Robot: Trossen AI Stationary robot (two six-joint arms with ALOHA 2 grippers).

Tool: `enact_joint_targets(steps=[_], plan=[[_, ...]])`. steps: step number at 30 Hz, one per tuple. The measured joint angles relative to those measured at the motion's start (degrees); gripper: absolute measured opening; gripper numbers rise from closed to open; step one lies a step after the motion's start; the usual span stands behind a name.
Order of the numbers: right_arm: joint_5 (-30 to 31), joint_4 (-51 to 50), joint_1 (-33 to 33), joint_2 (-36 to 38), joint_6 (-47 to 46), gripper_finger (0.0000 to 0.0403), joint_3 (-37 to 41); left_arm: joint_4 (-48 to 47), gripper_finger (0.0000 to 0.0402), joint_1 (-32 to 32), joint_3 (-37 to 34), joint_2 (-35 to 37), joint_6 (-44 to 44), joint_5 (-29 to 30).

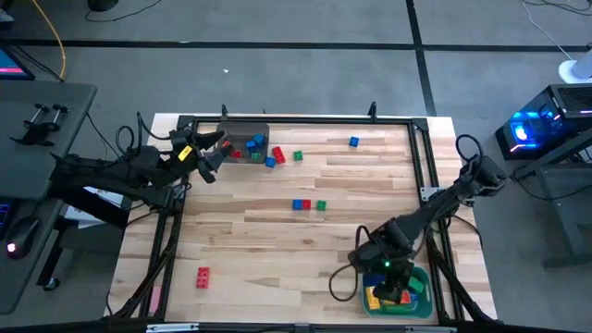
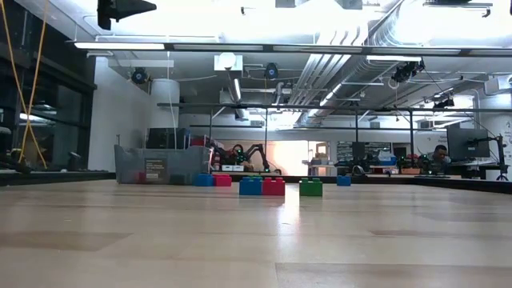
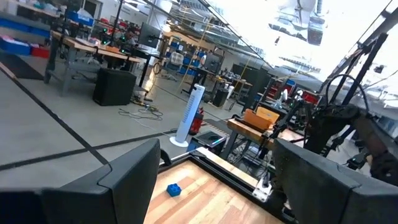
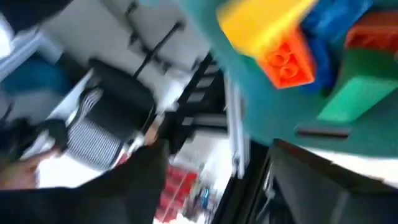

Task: Sort blocks by size
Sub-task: Put the yellow block into the blue bin, then put the right blue game piece into the black bin

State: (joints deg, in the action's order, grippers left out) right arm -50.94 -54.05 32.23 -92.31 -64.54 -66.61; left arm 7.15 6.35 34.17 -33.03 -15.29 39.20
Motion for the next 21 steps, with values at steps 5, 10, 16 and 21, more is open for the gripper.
enact_joint_targets(steps=[5, 10, 16, 21], plan=[[-10.0, -5.0, -3.8, 2.5, 8.7, 0.0330, -2.2, 0.0, 0.0295, 0.0, 0.0, 0.6, -2.9, 0.0], [-2.8, -6.5, -14.3, 6.3, 19.9, 0.0328, -7.1, 0.0, 0.0295, 0.0, 0.0, 0.8, -7.5, 0.0], [23.5, -3.7, -34.6, 5.3, 32.5, 0.0325, -10.6, 0.0, 0.0295, 0.0, 0.0, 0.3, -12.3, 0.0], [49.6, -5.0, -54.0, 2.7, 41.2, 0.0325, -11.1, 0.0, 0.0295, 0.0, 0.0, -0.9, -15.7, 0.0]])
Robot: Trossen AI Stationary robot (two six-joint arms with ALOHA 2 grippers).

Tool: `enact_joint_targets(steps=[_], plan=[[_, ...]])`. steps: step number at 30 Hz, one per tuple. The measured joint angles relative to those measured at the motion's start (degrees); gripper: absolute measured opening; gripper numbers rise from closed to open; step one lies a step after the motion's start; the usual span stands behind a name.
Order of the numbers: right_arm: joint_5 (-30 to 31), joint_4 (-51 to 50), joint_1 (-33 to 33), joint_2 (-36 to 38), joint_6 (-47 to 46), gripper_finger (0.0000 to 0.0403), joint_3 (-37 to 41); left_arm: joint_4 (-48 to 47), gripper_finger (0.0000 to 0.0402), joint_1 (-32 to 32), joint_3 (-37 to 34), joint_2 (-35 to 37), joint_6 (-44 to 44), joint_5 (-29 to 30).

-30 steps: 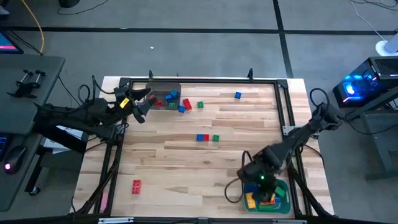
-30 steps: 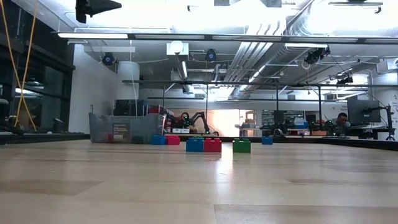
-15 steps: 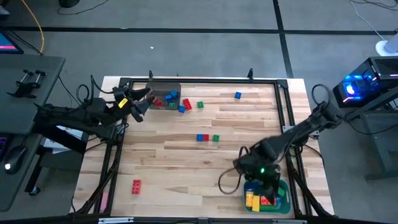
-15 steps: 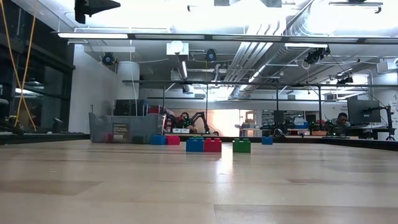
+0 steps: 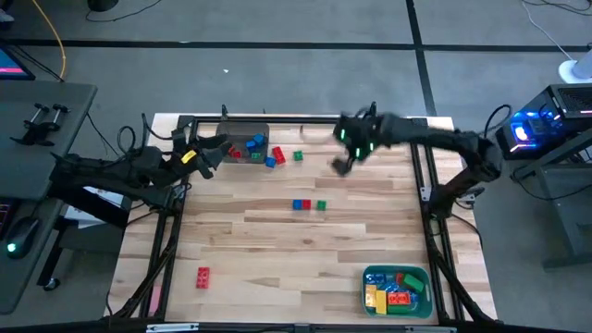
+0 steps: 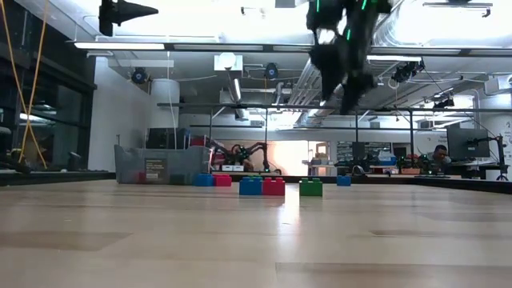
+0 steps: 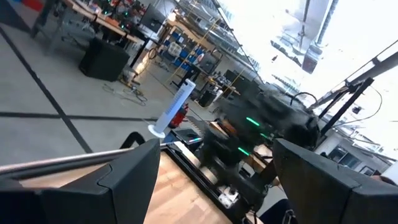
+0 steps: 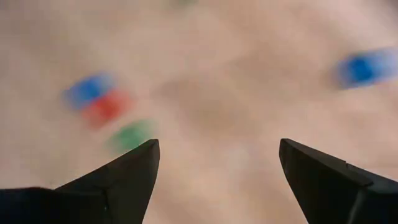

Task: Sort blocks by size
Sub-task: Put the right blue game piece into the black bin

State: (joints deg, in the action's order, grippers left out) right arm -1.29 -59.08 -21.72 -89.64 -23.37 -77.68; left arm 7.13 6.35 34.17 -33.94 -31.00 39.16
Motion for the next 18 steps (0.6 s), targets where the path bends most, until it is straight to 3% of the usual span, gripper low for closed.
enact_joint_targets(steps=[3, 7, 13, 18], plan=[[5.0, 0.0, -10.6, -4.5, 6.2, 0.0325, 0.0, 0.1, 0.0295, 0.0, 0.0, -1.0, -1.9, 0.0], [5.5, -0.3, -19.7, -12.1, 13.0, 0.0325, 0.0, 0.1, 0.0295, 0.0, 0.0, -2.3, -5.5, 0.0], [4.3, -1.8, -22.4, -22.1, 23.3, 0.0325, -4.7, 0.4, 0.0295, 0.0, 0.0, -4.5, -10.1, 0.0], [7.0, -3.1, -21.7, -27.3, 24.3, 0.0325, -13.6, 0.5, 0.0295, 0.0, 0.0, -6.1, -12.7, -0.1]])
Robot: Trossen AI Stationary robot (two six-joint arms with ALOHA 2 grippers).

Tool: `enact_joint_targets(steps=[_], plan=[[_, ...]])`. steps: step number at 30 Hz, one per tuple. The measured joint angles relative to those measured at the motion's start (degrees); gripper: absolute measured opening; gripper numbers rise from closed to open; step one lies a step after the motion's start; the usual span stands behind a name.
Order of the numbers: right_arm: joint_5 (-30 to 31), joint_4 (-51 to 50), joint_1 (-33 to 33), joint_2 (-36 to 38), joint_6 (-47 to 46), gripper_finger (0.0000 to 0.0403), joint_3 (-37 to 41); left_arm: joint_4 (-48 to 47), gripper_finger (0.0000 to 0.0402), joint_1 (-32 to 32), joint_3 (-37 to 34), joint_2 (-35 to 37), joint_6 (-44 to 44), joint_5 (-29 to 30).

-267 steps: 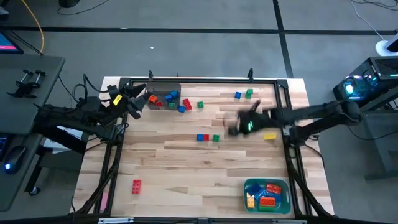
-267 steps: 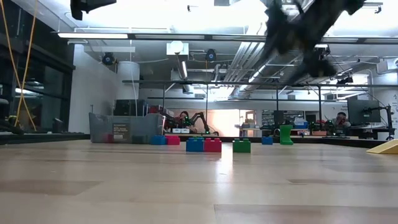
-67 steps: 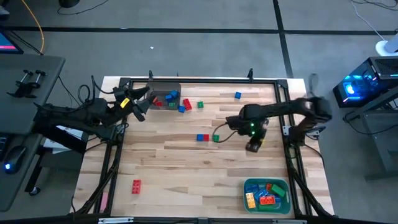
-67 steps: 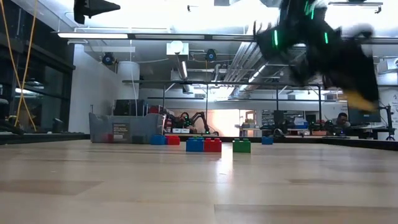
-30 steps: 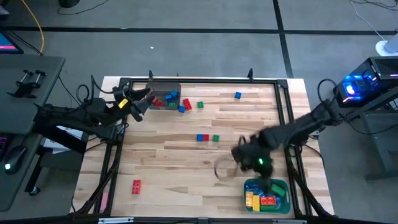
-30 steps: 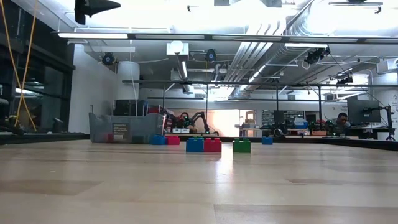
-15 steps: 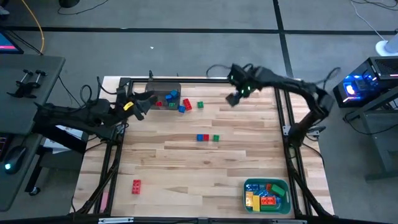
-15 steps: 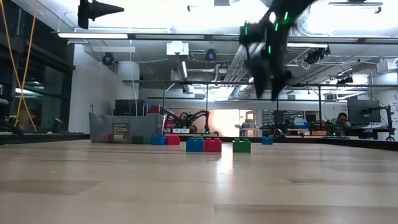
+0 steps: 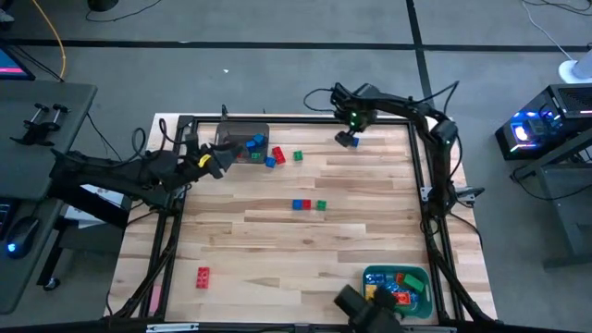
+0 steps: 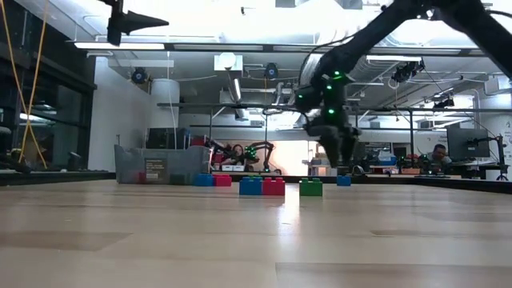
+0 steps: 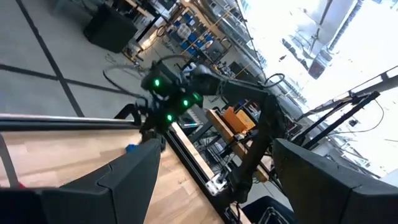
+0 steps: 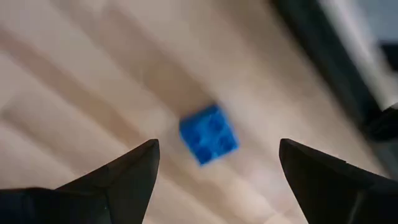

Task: Sort blocks by size
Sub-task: Put the right blue game piece into the black bin

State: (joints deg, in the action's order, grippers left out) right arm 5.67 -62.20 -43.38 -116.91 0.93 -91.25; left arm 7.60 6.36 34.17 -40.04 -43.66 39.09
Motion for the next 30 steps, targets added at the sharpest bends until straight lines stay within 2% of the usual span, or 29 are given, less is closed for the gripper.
enact_joint_targets(steps=[4, 10, 14, 21, 30], plan=[[0.3, -3.6, -0.1, -4.3, 3.1, 0.0325, -7.0, 0.0, 0.0295, 0.1, 0.0, -0.7, -1.3, -1.0], [-0.1, -13.9, -0.1, -12.3, 6.9, 0.0325, -14.1, 1.6, 0.0295, 0.1, 0.0, -0.9, -2.3, -8.6], [0.2, -15.8, 0.0, -15.9, 5.9, 0.0325, -14.8, 3.1, 0.0295, 0.1, 0.0, -1.0, -2.3, -12.1], [4.4, -16.2, 0.8, -15.7, 6.5, 0.0320, -14.9, 3.1, 0.0295, 0.0, 0.0, -0.9, -2.0, -13.1], [3.5, -16.4, 1.2, -15.7, 4.6, 0.0265, -14.9, 3.0, 0.0295, 0.0, 0.0, -0.9, -1.7, -13.1]])
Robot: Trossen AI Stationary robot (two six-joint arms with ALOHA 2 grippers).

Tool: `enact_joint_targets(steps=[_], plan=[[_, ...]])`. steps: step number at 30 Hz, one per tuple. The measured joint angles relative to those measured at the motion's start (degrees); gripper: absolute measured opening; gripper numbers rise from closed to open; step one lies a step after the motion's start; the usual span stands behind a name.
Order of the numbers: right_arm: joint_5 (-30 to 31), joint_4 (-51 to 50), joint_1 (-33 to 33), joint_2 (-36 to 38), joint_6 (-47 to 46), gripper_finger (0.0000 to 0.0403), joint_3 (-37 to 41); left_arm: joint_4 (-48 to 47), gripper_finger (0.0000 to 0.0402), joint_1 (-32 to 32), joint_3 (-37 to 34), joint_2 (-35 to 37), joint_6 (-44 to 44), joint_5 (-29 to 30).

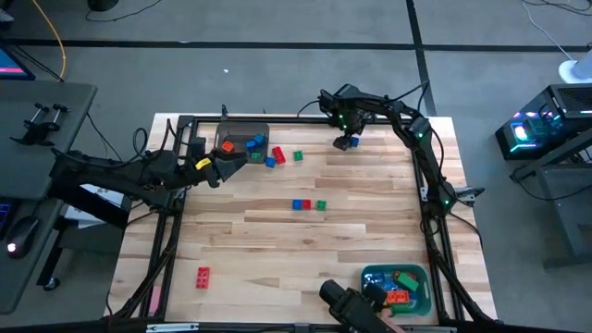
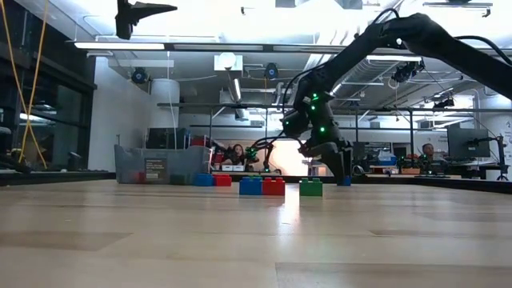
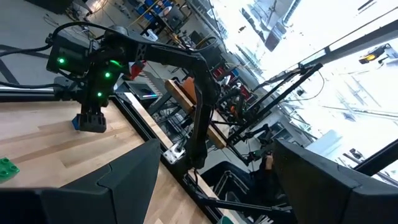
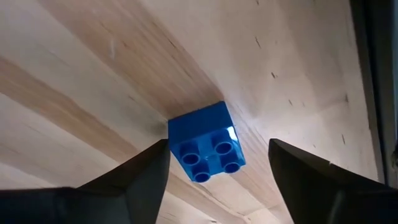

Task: Sort blocks by size
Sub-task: Put the right blue game piece into the black bin

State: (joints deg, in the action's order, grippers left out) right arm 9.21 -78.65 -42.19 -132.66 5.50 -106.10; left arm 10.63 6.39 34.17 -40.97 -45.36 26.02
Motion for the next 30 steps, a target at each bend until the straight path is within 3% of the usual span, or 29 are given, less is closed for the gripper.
enact_joint_targets(steps=[15, 30], plan=[[0.0, 0.0, 0.0, 0.0, -1.6, 0.0206, 0.0, 0.0, 0.0295, 0.0, 0.0, 0.0, -0.1, -2.5], [1.3, -2.7, 0.3, 0.5, -0.8, 0.0066, 0.0, 0.0, 0.0295, 0.0, 0.0, 0.0, -0.6, -3.5]])
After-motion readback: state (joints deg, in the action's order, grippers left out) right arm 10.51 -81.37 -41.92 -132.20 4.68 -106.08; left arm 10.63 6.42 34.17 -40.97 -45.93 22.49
